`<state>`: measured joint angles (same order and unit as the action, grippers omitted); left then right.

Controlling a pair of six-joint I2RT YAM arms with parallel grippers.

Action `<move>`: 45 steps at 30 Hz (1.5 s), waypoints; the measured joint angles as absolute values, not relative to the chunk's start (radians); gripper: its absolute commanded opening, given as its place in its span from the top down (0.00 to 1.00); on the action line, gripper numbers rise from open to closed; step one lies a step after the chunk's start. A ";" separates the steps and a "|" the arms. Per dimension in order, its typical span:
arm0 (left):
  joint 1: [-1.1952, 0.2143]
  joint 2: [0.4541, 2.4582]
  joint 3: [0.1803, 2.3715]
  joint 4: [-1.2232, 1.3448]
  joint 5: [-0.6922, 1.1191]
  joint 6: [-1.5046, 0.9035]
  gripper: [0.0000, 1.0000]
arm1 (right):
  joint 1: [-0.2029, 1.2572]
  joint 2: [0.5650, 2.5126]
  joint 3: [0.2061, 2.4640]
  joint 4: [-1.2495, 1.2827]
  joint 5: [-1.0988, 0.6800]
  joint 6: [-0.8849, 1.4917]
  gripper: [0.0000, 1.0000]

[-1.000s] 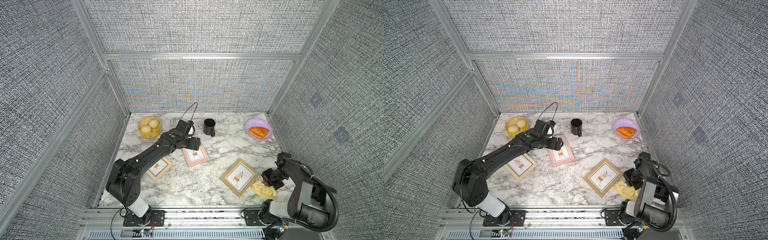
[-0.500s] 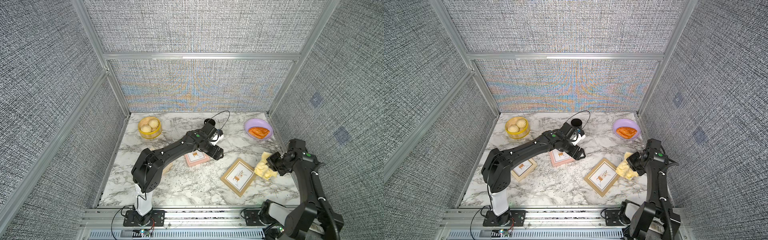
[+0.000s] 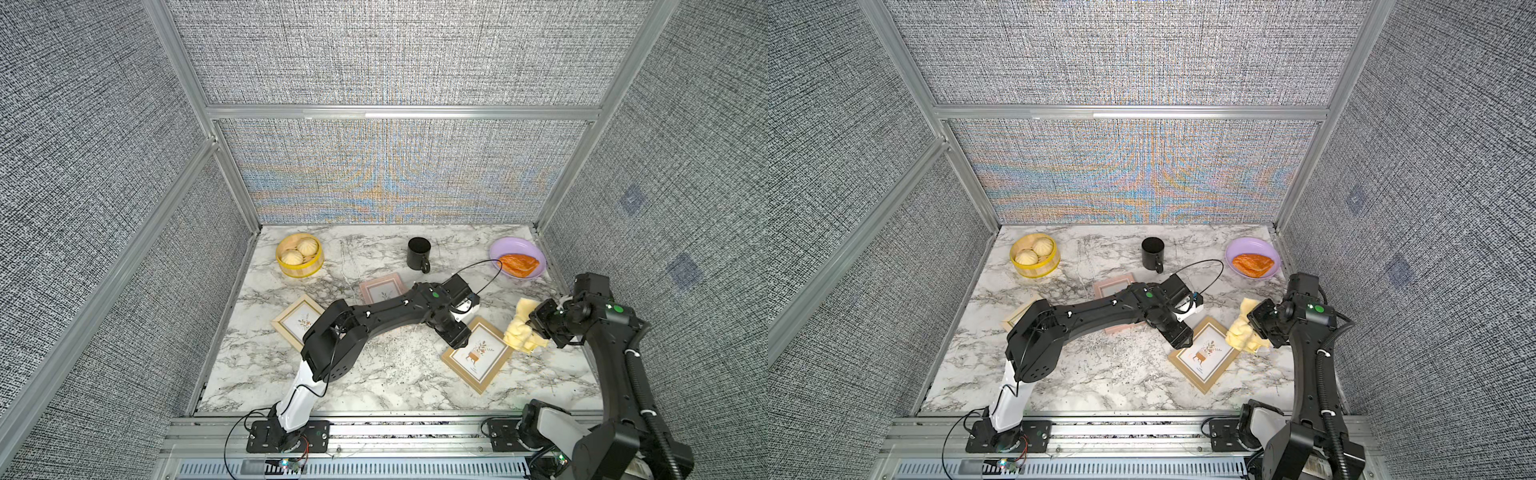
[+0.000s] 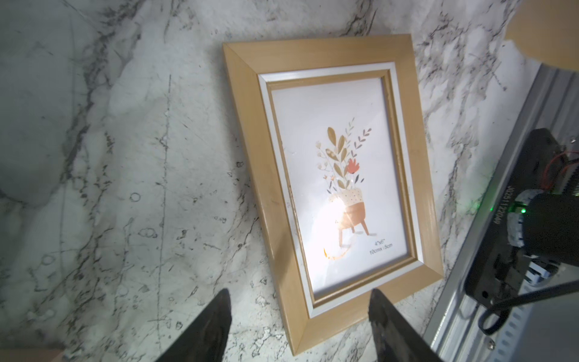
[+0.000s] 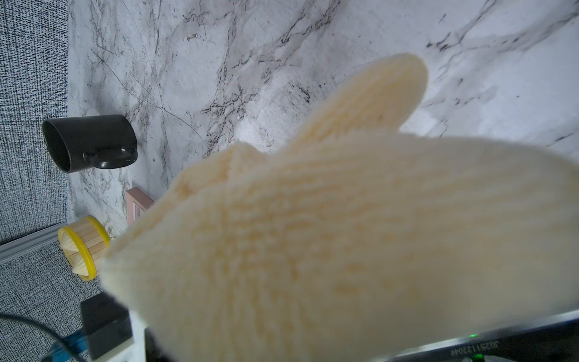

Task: Wipe the picture frame with a cloth
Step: Move the picture frame to the center of the board.

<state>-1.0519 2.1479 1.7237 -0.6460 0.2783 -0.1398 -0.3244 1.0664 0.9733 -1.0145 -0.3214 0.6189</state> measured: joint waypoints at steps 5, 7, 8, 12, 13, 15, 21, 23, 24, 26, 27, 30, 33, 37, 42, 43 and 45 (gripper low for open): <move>-1.079 2.188 1.739 -0.656 0.206 -0.151 0.44 | -0.320 1.039 0.965 -1.031 -0.322 0.613 1.00; -1.087 2.202 1.745 -0.659 0.196 -0.156 0.45 | -0.319 1.030 0.965 -1.036 -0.323 0.609 1.00; -1.090 2.209 1.748 -0.661 0.184 -0.159 0.45 | -0.319 1.027 0.965 -1.039 -0.325 0.606 1.00; -1.099 2.225 1.761 -0.661 0.159 -0.166 0.50 | -0.319 1.018 0.964 -1.043 -0.329 0.602 1.00; -1.102 2.228 1.763 -0.659 0.158 -0.166 0.52 | -0.319 1.016 0.963 -1.043 -0.329 0.600 1.00; -1.110 2.238 1.765 -0.660 0.157 -0.170 0.58 | -0.318 1.011 0.962 -1.043 -0.329 0.599 1.00; -1.115 2.261 1.769 -0.677 0.135 -0.199 0.66 | -0.318 1.006 0.955 -1.043 -0.342 0.595 1.00; -1.116 2.260 1.760 -0.674 0.127 -0.214 0.72 | -0.318 1.006 0.954 -1.042 -0.348 0.592 1.00; -1.116 2.258 1.753 -0.669 0.125 -0.221 0.74 | -0.316 1.006 0.953 -1.042 -0.352 0.592 1.00; -1.117 2.244 1.732 -0.661 0.107 -0.223 0.81 | -0.305 1.008 0.949 -1.038 -0.359 0.590 1.00; -1.117 2.234 1.717 -0.656 0.100 -0.236 0.84 | -0.296 1.010 0.947 -1.038 -0.362 0.588 1.00; -1.116 2.192 1.651 -0.643 0.080 -0.267 0.90 | -0.239 1.023 0.947 -1.031 -0.371 0.588 1.00; -1.115 2.135 1.562 -0.621 0.068 -0.308 0.94 | -0.165 1.040 0.945 -1.014 -0.370 0.593 1.00; -1.115 2.064 1.454 -0.614 0.031 -0.369 0.99 | -0.070 1.055 0.926 -0.977 -0.364 0.621 1.00; -1.110 1.990 1.347 -0.619 -0.013 -0.471 1.00 | 0.058 1.107 0.912 -0.931 -0.344 0.659 1.00; -1.110 1.984 1.337 -0.617 -0.018 -0.490 1.00 | 0.080 1.123 0.913 -0.921 -0.342 0.662 1.00; -1.110 1.979 1.330 -0.616 -0.024 -0.525 1.00 | 0.113 1.155 0.925 -0.907 -0.339 0.674 1.00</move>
<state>-1.1095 1.9785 1.3300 -0.6163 -0.0242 -0.5251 0.1131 1.1545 0.9253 -0.9070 -0.3386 0.6739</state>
